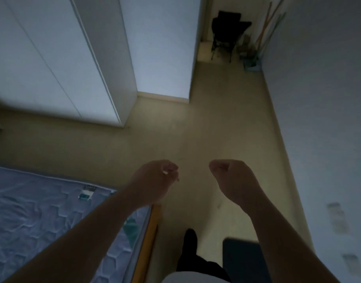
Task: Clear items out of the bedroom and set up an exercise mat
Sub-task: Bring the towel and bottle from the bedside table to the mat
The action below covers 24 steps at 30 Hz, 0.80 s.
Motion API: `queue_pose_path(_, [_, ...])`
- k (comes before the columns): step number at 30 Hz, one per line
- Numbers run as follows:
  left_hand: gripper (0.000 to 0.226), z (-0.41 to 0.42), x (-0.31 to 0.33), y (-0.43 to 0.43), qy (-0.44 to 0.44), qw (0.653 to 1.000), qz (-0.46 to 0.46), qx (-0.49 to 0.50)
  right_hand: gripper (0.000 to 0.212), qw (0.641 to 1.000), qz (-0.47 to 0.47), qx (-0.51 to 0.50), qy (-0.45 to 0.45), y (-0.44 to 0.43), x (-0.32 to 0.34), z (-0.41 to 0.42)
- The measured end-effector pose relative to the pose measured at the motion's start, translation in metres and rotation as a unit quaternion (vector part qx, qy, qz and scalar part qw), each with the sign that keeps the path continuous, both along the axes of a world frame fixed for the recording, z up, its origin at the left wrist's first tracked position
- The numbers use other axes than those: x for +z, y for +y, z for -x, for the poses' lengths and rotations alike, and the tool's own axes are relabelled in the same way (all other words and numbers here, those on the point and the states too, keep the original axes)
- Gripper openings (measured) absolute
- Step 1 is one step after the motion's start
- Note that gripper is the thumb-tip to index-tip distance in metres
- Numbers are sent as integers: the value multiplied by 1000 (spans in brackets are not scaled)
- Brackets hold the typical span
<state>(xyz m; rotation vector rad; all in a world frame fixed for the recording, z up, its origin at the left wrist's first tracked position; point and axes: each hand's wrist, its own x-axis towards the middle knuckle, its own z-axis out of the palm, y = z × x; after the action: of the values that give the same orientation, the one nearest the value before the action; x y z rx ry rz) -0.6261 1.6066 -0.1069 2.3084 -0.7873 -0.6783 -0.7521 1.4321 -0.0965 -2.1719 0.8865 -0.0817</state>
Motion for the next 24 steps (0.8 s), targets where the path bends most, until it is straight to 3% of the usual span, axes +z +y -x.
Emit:
queue_pose_path(10, [41,-183,37,-40,-104,989,-48,97,32,982,54,176,-28,-101,48,-249])
queue_pose_path(17, [34,-347,42,-55,-196,965,-56,166,37,948,86,296,-78,-125,66,-433])
queue_pose_path(20, [33,-407,49,-59,-198,957,-37,207,28,939,98,323,-71,-129,77,-505])
queue_pose_path(24, [30,-468,64,-54,-194,953,-21,231,39,931,112,342,-70,-123,87,-587])
